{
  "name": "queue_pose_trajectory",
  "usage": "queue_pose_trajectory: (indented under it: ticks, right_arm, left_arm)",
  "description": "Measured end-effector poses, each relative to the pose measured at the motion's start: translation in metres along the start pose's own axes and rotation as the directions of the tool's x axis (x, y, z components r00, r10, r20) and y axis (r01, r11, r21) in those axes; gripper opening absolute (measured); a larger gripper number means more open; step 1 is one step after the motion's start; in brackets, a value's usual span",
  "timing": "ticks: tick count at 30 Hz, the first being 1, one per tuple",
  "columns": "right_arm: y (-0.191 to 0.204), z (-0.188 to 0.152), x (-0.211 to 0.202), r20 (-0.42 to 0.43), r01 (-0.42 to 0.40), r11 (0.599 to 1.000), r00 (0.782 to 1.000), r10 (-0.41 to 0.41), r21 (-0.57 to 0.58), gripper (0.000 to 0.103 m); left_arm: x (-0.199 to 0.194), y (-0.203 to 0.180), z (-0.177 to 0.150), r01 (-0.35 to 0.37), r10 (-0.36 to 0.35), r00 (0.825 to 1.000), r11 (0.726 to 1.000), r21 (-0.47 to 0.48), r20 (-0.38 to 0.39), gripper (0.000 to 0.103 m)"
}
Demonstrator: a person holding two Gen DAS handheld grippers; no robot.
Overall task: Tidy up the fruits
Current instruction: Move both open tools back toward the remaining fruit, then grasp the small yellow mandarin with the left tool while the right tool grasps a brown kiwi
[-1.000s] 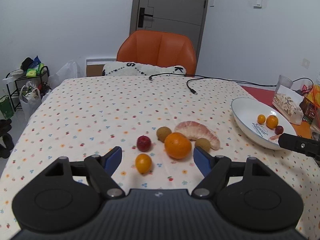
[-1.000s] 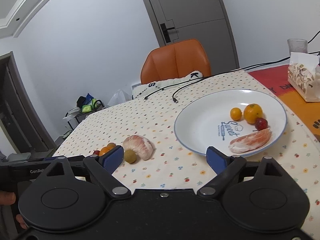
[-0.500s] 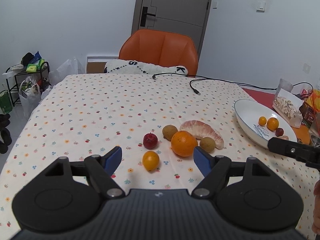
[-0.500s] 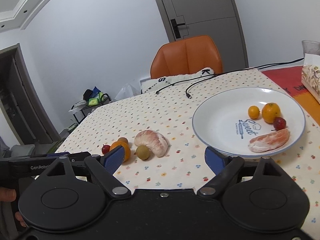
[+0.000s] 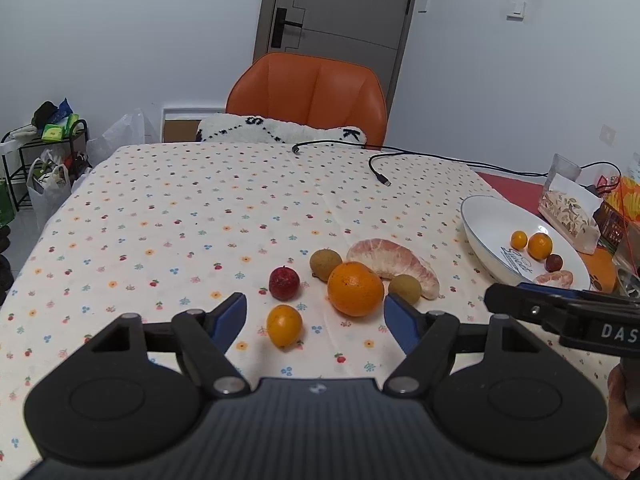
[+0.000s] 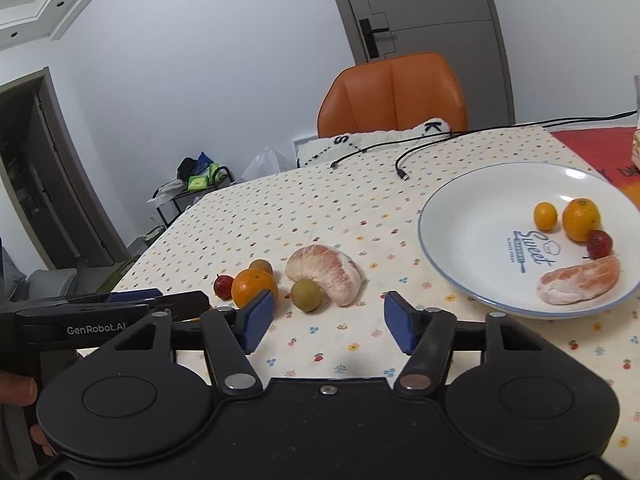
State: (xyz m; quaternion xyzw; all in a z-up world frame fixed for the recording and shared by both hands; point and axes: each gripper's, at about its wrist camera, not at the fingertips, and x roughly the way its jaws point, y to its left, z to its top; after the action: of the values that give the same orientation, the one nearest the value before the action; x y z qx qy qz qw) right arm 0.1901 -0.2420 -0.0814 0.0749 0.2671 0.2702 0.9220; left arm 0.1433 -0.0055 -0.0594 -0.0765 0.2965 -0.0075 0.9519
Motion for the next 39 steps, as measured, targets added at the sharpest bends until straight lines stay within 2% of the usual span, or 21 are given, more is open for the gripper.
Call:
queue_pose_trajectory:
  ticks: [7, 10, 12, 21, 24, 29, 34, 39]
  right_arm:
    - [0.004, 0.001, 0.011, -0.02, -0.021, 1.0, 1.0, 0.021, -0.005, 0.053]
    - [0.005, 0.002, 0.016, -0.028, -0.026, 1.0, 0.999, 0.026, -0.006, 0.05]
    - [0.006, 0.003, 0.019, -0.034, -0.029, 1.0, 0.999, 0.029, -0.008, 0.049]
    - [0.013, 0.006, 0.037, -0.06, -0.044, 0.999, 0.997, 0.042, -0.024, 0.045]
    - [0.015, 0.007, 0.044, -0.068, -0.043, 0.999, 0.997, 0.041, -0.032, 0.043]
    - [0.017, 0.008, 0.056, -0.084, -0.023, 0.999, 0.996, 0.019, -0.037, 0.039]
    - [0.023, 0.007, 0.065, -0.092, -0.009, 0.998, 0.996, 0.003, -0.059, 0.036]
    - [0.023, 0.002, 0.074, -0.11, 0.003, 0.998, 0.994, -0.011, -0.065, 0.025]
  left_arm:
    - [0.008, 0.002, -0.003, -0.002, 0.002, 1.0, 1.0, -0.001, -0.013, 0.07]
    - [0.011, 0.005, -0.004, -0.004, 0.003, 1.0, 1.0, -0.01, -0.022, 0.065]
    - [0.014, 0.008, -0.005, -0.006, 0.006, 1.0, 1.0, -0.017, -0.028, 0.058]
    - [0.024, 0.021, -0.009, -0.024, 0.021, 0.999, 0.999, -0.049, -0.049, 0.04]
    - [0.026, 0.025, -0.01, -0.02, 0.017, 0.998, 0.998, -0.059, -0.061, 0.031]
    - [0.026, 0.031, -0.009, -0.002, -0.002, 0.999, 0.997, -0.074, -0.054, 0.022]
    - [0.029, 0.035, -0.007, 0.01, -0.014, 0.998, 0.997, -0.081, -0.054, 0.021]
    - [0.029, 0.034, -0.004, 0.009, -0.013, 0.998, 0.997, -0.076, -0.055, 0.021]
